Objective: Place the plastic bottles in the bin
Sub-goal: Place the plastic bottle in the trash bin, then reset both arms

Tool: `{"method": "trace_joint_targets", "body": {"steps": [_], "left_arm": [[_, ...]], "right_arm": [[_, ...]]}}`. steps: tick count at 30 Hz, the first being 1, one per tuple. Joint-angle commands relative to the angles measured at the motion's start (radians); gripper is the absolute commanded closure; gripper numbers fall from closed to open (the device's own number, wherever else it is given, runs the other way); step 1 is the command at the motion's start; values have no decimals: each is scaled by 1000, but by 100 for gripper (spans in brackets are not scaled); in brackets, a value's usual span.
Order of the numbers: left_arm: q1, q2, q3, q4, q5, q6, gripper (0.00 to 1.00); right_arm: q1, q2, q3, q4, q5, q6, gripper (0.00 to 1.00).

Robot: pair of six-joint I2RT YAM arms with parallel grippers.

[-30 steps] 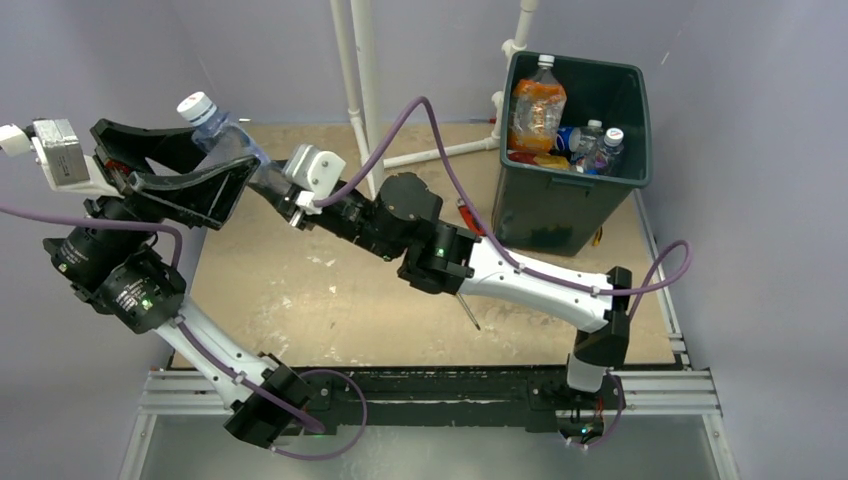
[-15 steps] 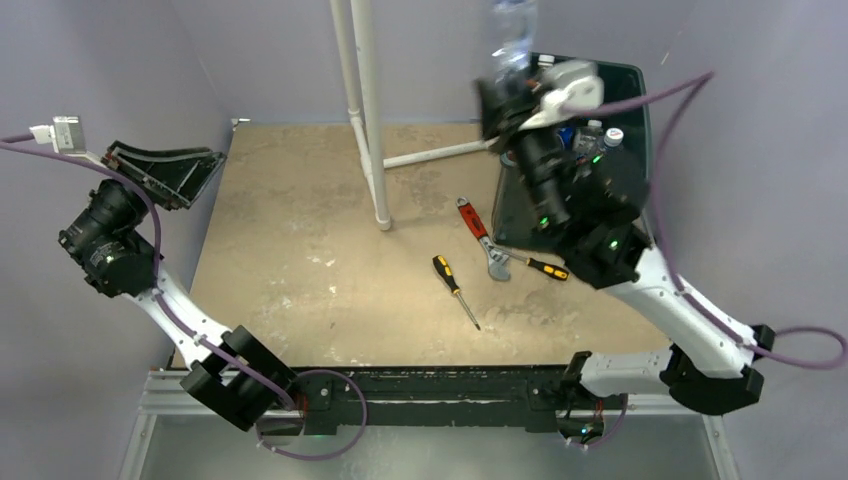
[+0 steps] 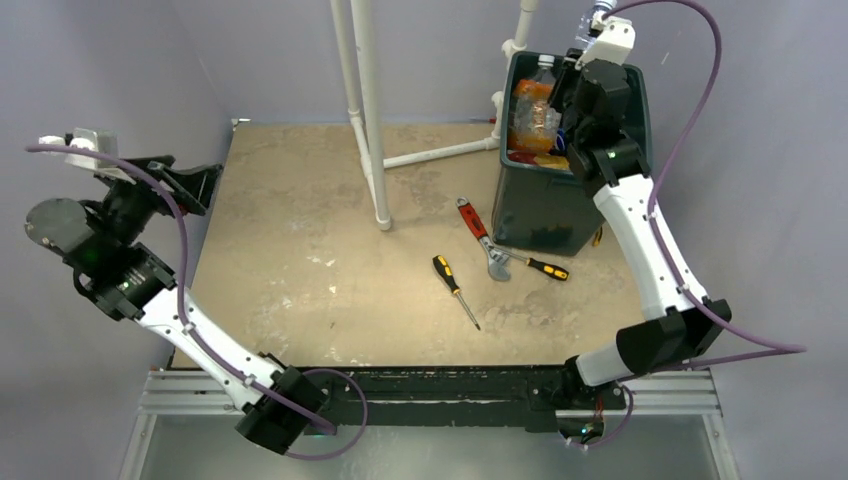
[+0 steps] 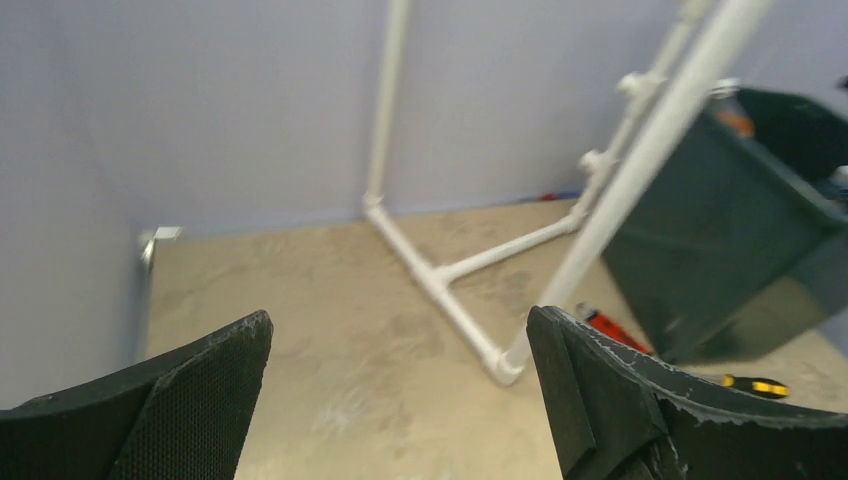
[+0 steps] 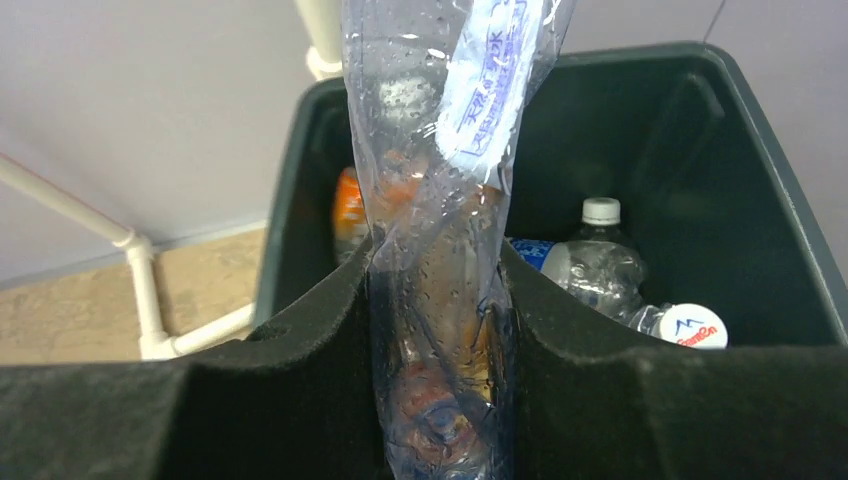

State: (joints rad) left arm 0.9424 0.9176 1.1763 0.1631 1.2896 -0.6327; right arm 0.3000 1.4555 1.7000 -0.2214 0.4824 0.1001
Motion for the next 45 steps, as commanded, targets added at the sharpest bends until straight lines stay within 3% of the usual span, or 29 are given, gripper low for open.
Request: {"method": "trace_joint_targets", "body": {"steps": [1, 7, 11, 16, 18, 19, 23, 29, 34, 39, 45], "left_arm": [[7, 78, 17, -820, -214, 794, 1], [6, 184, -3, -967, -318, 985, 1], [7, 171, -62, -941, -374, 1022, 1], [6, 128, -122, -920, -430, 1051, 1], [6, 118, -132, -921, -444, 1060, 1], [5, 116, -136, -921, -452, 1062, 1], [6, 105, -168, -914, -480, 1057, 1], [4, 91, -230, -865, -498, 997, 1], [-2, 40, -251, -850, -464, 947, 1], [-5, -41, -221, -765, -563, 754, 1], [-5, 61, -97, -833, -504, 739, 2]], "right_arm": [[-81, 7, 22, -33, -91, 107, 94], [-111, 31, -35, -12, -115, 127, 90], [-115, 48, -48, -11, -125, 135, 78], [-116, 45, -63, -3, -116, 160, 41], [-116, 33, -64, -2, -118, 179, 10], [-116, 25, -64, 0, -122, 188, 2], [-116, -36, -89, 43, -147, 216, 1], [-115, -323, -439, 313, -297, 271, 1], [-114, -471, -603, 363, -350, 280, 1], [-113, -556, -663, 393, -422, 301, 1], [-95, -579, -653, 387, -444, 296, 1]]}}
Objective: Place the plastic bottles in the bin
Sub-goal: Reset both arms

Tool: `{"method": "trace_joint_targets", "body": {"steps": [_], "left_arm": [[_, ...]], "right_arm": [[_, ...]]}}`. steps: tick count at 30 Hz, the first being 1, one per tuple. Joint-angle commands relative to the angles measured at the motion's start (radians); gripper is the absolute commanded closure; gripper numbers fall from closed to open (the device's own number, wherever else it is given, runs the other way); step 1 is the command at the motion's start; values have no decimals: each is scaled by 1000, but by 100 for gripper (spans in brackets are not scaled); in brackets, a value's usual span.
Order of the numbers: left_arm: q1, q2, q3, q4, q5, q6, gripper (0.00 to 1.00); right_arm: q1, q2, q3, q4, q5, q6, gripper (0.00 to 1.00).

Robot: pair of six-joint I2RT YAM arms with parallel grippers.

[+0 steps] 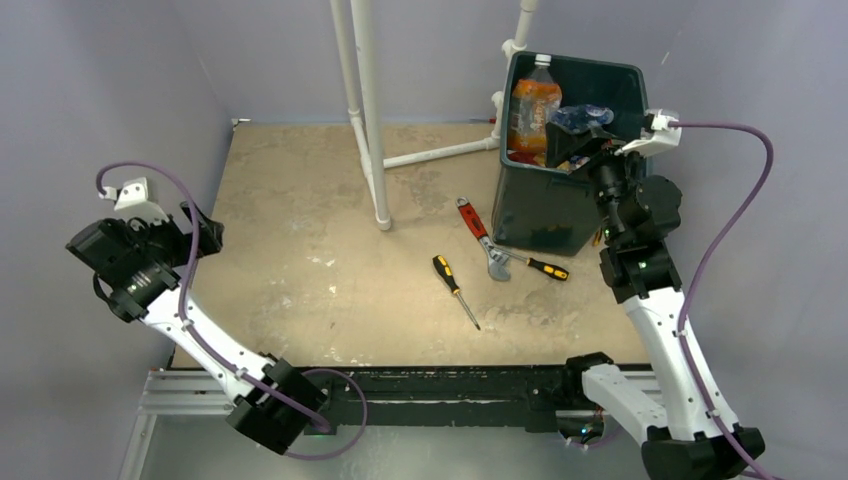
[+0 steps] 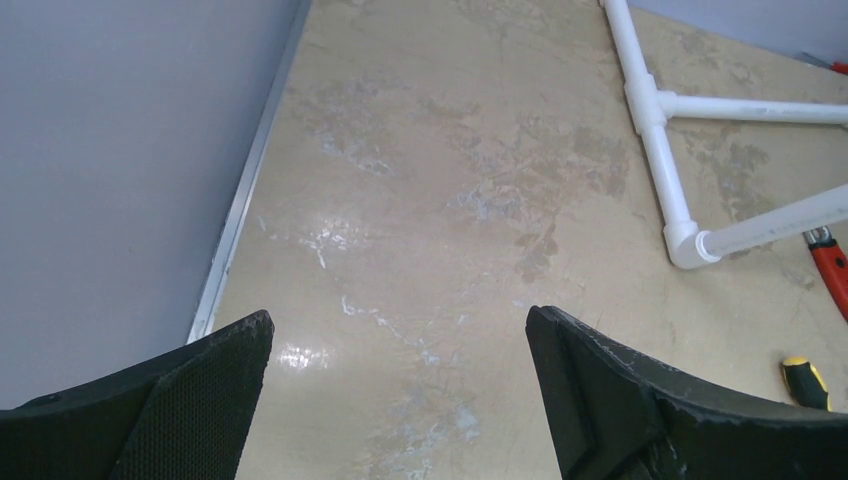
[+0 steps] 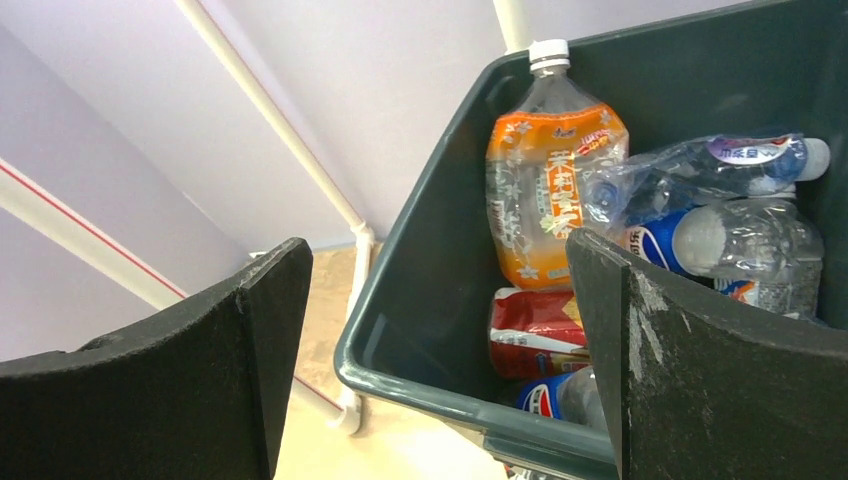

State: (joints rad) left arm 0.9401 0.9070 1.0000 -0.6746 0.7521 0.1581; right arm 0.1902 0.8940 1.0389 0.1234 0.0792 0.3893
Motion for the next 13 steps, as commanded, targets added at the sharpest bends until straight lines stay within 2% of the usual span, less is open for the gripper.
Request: {"method": "trace_joint_targets", "body": {"steps": [1, 7, 13], "left_arm": [[-3, 99, 97, -10, 73, -18, 3], [-4, 214, 127, -86, 222, 96, 1], [-9, 119, 104, 35, 206, 30, 1]], "right_arm": [[20, -20, 9, 40, -39, 3, 1], [42, -47, -1, 36, -16, -18, 1], [56, -52, -10, 40, -8, -23, 1]]}}
